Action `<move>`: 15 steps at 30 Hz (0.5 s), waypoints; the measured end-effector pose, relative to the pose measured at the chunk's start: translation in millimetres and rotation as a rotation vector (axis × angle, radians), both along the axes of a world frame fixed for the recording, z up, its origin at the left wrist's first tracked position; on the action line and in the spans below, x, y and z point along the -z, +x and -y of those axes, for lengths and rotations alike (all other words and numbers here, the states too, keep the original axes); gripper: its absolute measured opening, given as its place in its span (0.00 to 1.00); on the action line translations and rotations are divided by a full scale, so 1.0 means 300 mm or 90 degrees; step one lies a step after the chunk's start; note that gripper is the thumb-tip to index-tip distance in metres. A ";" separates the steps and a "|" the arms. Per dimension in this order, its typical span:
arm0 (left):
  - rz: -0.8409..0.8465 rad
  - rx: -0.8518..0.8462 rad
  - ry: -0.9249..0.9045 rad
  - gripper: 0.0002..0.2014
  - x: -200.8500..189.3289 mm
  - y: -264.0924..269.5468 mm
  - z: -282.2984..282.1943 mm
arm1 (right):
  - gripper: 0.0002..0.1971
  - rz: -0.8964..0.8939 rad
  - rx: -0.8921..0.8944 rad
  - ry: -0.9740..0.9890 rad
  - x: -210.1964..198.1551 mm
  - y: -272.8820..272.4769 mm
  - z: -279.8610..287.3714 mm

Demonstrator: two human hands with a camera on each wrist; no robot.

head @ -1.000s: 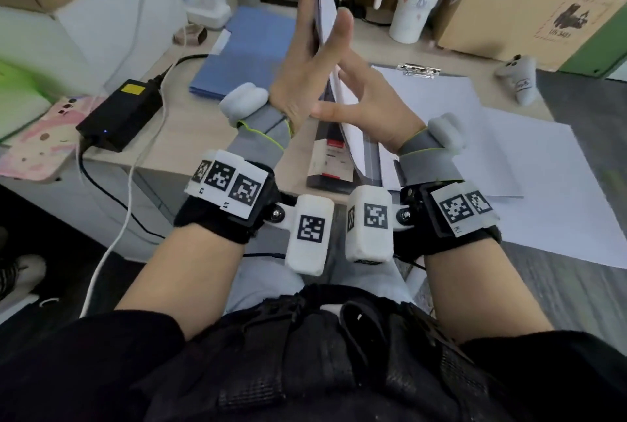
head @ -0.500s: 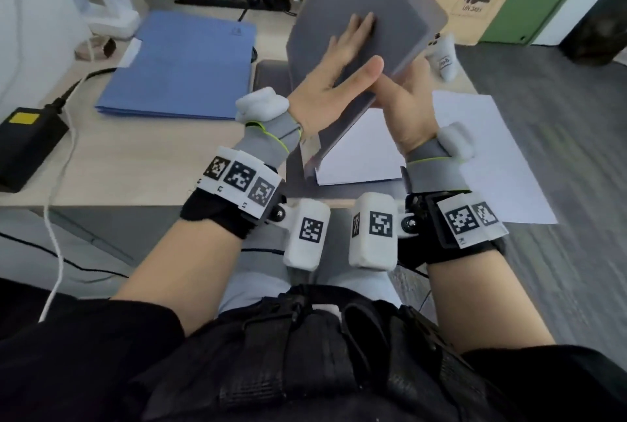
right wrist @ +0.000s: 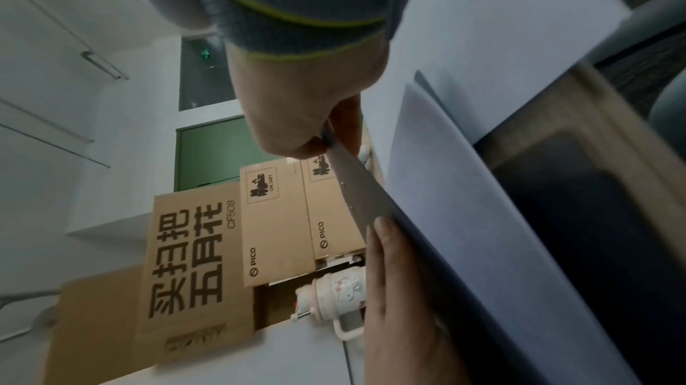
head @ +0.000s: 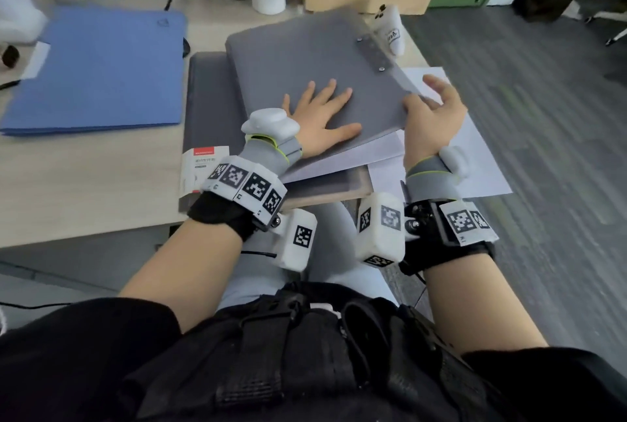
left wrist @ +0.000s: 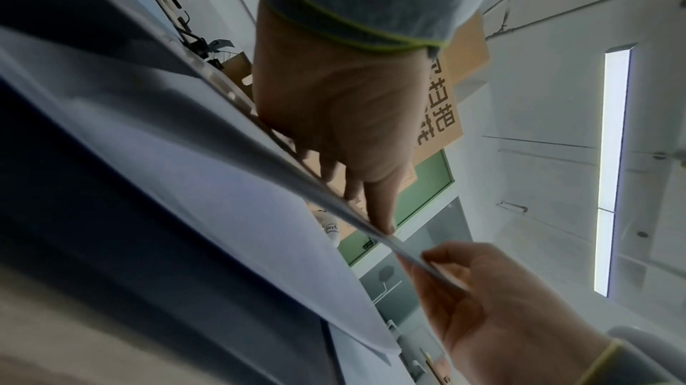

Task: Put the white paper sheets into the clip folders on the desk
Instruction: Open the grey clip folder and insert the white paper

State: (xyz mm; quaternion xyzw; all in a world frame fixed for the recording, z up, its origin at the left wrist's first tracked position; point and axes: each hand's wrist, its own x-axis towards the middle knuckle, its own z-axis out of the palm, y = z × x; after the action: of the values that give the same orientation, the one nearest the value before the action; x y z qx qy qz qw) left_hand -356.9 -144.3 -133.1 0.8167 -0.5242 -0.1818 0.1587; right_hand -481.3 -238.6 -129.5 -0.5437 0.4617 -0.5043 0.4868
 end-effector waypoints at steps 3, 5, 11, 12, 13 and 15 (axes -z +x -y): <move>0.016 0.005 0.032 0.32 0.031 0.004 0.018 | 0.23 -0.134 0.003 0.040 0.052 -0.019 0.037; 0.008 -0.002 0.023 0.30 0.043 0.018 0.021 | 0.22 -0.221 -0.015 0.054 0.076 -0.028 0.050; 0.031 -0.126 -0.031 0.26 0.025 0.089 -0.004 | 0.23 -0.357 -0.081 0.067 0.097 -0.017 0.055; 0.039 -0.146 -0.034 0.27 0.026 0.108 -0.009 | 0.24 -0.381 -0.094 0.063 0.093 -0.009 0.058; 0.051 -0.173 -0.026 0.28 0.026 0.124 -0.016 | 0.25 -0.407 -0.106 0.060 0.090 -0.001 0.063; 0.067 -0.262 0.023 0.34 0.025 0.148 -0.041 | 0.26 -0.457 -0.124 0.045 0.080 0.020 0.073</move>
State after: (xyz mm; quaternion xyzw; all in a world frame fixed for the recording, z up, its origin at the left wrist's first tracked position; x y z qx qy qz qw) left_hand -312.5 -131.9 -140.7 0.9177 -0.3502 -0.1121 0.1504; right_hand -475.4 -260.4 -153.4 -0.7102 0.5662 -0.2163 0.3582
